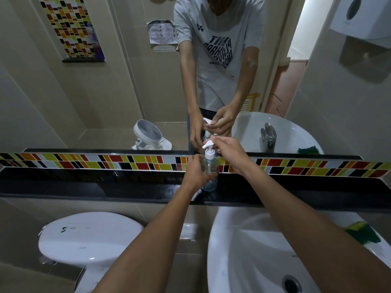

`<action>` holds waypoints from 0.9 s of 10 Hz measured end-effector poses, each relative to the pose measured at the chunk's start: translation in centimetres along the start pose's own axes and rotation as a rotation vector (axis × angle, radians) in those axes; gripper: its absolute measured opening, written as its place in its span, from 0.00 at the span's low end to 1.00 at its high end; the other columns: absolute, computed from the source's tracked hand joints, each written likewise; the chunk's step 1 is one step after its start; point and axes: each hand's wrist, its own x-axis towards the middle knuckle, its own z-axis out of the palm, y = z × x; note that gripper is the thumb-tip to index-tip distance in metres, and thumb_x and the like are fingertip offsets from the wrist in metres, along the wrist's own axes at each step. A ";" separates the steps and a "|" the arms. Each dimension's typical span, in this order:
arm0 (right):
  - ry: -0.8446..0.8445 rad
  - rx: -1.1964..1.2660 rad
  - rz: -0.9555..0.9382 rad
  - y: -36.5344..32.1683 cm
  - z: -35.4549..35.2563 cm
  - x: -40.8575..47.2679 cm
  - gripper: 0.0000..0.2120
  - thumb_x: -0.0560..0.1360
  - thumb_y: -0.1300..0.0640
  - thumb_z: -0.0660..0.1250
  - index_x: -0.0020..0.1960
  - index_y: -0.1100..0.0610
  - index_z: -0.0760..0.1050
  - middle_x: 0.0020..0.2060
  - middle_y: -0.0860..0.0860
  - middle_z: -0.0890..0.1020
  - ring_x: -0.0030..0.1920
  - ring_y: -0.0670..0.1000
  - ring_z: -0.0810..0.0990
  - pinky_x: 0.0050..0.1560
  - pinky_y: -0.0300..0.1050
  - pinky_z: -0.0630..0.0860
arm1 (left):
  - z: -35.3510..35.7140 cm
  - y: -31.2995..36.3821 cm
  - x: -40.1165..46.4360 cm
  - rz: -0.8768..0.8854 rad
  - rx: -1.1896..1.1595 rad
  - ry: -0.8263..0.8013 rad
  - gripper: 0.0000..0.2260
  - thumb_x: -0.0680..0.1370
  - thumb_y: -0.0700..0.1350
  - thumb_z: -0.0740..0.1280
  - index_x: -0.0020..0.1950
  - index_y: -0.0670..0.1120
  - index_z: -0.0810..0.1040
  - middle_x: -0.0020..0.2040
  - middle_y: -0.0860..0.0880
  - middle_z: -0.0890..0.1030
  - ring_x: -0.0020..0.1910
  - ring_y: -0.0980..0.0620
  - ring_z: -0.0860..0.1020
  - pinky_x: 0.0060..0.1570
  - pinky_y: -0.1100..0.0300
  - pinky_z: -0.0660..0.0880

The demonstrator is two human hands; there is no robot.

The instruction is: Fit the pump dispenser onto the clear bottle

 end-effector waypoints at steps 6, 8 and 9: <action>-0.002 0.085 0.015 -0.3 -0.9 -0.9 0.14 0.79 0.51 0.72 0.56 0.61 0.87 0.54 0.59 0.88 0.49 0.45 0.84 0.58 0.40 0.76 | 0.8 -1.9 -0.6 0.057 -0.033 0.080 0.33 0.70 0.48 0.82 0.69 0.46 0.71 0.68 0.47 0.65 0.68 0.47 0.71 0.73 0.51 0.72; 0.005 0.031 -0.014 -0.4 -1.0 -1.1 0.16 0.80 0.48 0.71 0.56 0.61 0.87 0.54 0.57 0.89 0.57 0.51 0.86 0.61 0.44 0.78 | 0.5 -3.1 -1.0 0.088 0.012 0.005 0.48 0.68 0.55 0.82 0.80 0.49 0.59 0.74 0.46 0.61 0.75 0.46 0.65 0.76 0.48 0.69; 0.090 0.051 -0.039 -0.6 -1.4 -1.4 0.13 0.80 0.45 0.70 0.54 0.53 0.87 0.53 0.50 0.90 0.60 0.49 0.85 0.67 0.46 0.76 | 0.2 -4.7 -1.1 0.076 0.160 -0.013 0.53 0.67 0.67 0.77 0.84 0.51 0.55 0.78 0.48 0.60 0.77 0.43 0.66 0.75 0.42 0.69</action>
